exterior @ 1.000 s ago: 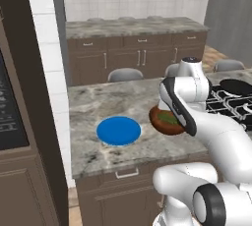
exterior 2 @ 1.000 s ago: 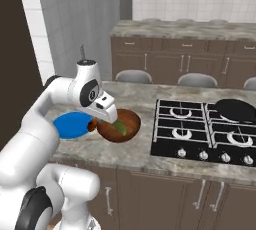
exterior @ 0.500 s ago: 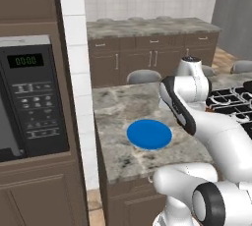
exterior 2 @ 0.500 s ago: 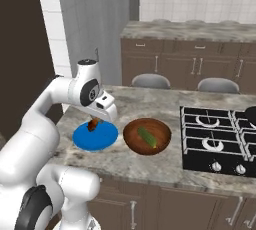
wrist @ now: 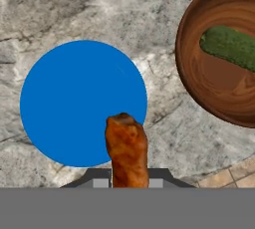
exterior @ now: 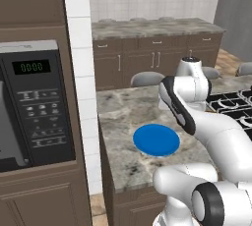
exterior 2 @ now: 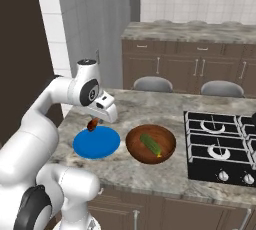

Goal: Place the chicken drumstick on the plate and place the cucumber on the same plate.

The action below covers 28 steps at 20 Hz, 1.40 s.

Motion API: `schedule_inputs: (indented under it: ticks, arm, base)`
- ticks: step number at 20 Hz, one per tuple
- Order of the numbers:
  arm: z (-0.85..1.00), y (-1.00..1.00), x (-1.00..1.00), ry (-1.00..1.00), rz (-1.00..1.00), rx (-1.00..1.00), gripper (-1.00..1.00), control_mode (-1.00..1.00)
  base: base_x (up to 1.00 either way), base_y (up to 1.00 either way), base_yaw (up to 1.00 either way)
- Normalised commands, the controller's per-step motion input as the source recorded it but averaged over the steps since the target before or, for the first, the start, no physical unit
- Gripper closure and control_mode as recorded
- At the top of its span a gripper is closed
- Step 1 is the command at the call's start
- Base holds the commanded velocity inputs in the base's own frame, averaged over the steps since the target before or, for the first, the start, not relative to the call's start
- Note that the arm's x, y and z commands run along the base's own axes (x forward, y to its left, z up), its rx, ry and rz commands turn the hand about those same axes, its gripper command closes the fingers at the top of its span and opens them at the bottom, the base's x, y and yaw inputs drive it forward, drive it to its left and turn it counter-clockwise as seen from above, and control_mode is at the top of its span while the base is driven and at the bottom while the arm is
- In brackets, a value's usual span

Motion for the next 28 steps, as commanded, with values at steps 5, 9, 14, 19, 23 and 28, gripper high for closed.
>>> schedule_inputs:
  ticks: [5, 9, 14, 19, 23, 28]
  arm:
    - [0.0, 0.0, 0.0, 0.0, 0.0, 0.0, 1.0, 1.0]
    - [-0.01, 0.0, 0.05, 0.0, 0.0, 0.0, 1.0, -1.0]
    - [-0.11, 0.09, 0.27, 0.0, 0.0, 0.0, 1.0, -1.0]
    - [-0.29, 0.32, 0.42, 0.0, 0.02, 0.0, 1.0, -1.0]
    - [-0.32, 0.33, 0.5, 0.0, 0.02, 0.0, 1.0, -1.0]
    - [-0.33, 0.36, 0.43, 0.0, 0.0, 0.0, 1.0, -1.0]
  base:
    - [0.04, 0.03, 0.0]
    - [0.02, 0.01, 0.0]
    - [0.0, 0.0, 0.0]
    - [0.0, 0.0, 0.0]
    - [0.0, 0.0, 0.0]
    - [0.0, 0.0, 0.0]
